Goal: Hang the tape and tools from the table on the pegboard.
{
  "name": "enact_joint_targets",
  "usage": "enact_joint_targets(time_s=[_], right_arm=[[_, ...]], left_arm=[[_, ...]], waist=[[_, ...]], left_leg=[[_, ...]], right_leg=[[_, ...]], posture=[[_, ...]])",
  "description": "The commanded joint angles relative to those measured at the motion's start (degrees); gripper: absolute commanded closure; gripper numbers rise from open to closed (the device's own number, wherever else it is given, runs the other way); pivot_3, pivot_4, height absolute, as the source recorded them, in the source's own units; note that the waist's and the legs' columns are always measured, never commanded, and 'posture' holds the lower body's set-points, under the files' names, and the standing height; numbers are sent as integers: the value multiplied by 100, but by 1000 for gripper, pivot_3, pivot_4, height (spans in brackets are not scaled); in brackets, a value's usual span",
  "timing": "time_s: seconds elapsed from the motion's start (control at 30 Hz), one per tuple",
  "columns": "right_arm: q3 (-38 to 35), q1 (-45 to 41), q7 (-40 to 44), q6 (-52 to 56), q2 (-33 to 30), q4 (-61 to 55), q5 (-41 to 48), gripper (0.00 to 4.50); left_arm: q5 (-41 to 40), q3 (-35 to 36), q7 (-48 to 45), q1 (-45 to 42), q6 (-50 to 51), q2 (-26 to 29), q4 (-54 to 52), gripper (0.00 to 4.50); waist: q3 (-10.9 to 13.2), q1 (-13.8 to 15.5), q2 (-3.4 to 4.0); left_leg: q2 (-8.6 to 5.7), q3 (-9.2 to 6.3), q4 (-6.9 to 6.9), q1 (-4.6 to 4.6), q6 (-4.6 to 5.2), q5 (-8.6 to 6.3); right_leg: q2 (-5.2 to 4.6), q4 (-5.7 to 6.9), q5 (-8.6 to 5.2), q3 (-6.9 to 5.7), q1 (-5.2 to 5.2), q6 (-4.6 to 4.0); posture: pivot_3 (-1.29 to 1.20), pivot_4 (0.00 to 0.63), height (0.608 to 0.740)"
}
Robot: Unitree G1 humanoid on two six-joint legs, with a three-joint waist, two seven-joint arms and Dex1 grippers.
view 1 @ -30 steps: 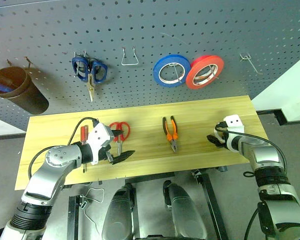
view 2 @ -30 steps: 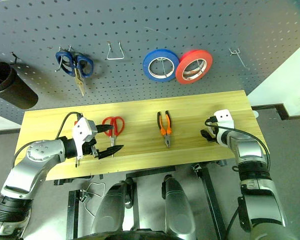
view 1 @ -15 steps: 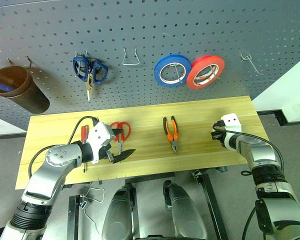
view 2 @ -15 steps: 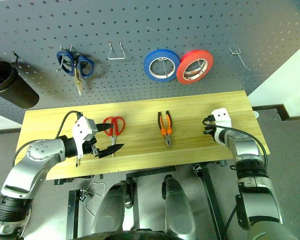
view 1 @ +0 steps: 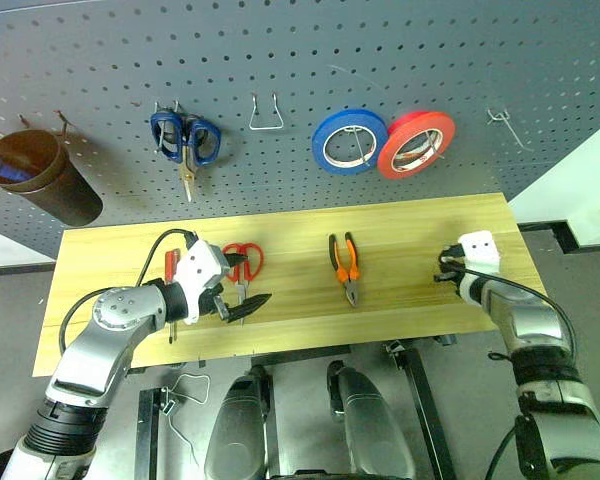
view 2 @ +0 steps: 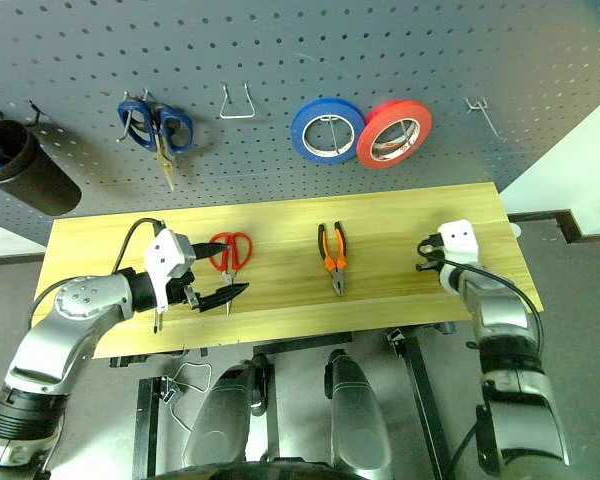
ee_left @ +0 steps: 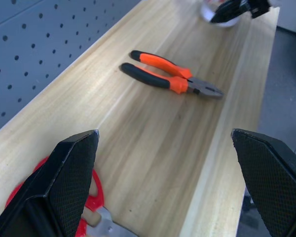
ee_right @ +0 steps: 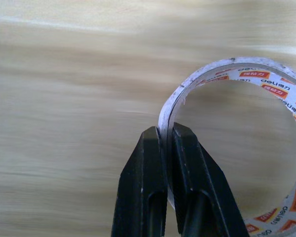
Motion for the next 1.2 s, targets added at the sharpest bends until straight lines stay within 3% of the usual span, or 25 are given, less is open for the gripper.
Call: enact_joint_targets(time_s=[0.03,0.3,0.47,0.93,1.2], right_arm=[[-570,596,-192,-118,-43,-1291,229,4456],[-1802,1678,-581,343,5,-3606,802,4456],[-2252,1439,-934,393,106,-4433,1178,4456],[-1722,549,-880,398,14,-4415,1397,4456],[-1554,515,-768,350,109,-4490,1530,4456]], left_arm=[[18,52,15,-44,-211,-32,59,0],[55,60,41,-177,-464,-108,338,0],[-226,317,203,-435,-857,-559,542,0],[-1200,462,-227,-656,-1051,-1034,175,0],[-1271,297,-356,-702,-1075,-1187,166,0]], waist=[[0,-13,1],[0,-14,2],[0,-37,2],[-1,-27,2],[-1,-23,2]], left_leg=[[-1,3,0,-2,-2,0],[-1,3,0,-2,-24,8],[-3,9,2,-3,-44,20],[-6,10,14,-36,-45,22],[-7,9,20,-76,-48,25]], right_leg=[[-2,0,1,1,-3,3],[-3,-1,-1,1,-5,23],[-5,-6,7,8,-5,45],[-4,-6,30,12,-27,31],[-4,2,33,12,-73,29]], posture=[[72,322,712],[48,314,712],[40,316,712],[30,320,712],[23,319,712]])
